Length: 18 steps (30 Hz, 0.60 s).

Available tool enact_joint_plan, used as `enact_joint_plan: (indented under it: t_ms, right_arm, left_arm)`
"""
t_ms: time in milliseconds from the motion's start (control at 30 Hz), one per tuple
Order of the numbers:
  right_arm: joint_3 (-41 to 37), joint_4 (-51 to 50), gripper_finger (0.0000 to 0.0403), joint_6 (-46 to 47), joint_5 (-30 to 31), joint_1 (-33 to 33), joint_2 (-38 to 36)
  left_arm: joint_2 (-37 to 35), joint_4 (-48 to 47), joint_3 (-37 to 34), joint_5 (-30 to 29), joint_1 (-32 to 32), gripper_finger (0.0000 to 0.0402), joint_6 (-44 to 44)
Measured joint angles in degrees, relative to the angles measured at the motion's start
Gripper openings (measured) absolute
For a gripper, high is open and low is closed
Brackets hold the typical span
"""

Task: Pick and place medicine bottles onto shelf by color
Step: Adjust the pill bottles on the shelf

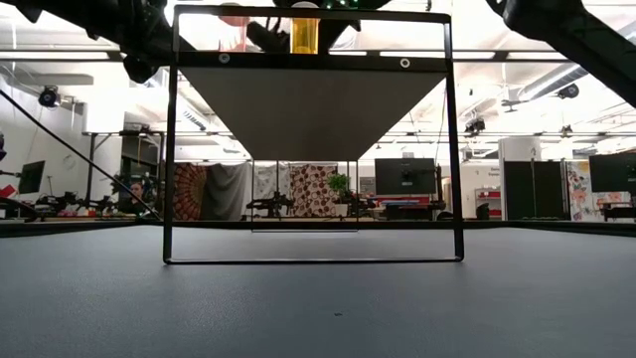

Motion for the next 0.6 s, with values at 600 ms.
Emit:
enact_joint_plan:
  t_ms: [600]
  right_arm:
    - [-0.03, 0.25, 0.0009, -0.76, 4.93, -0.24, 1.05]
  left_arm:
    - [-0.13, 0.02, 0.0, 0.02, 0.0, 0.0, -0.05]
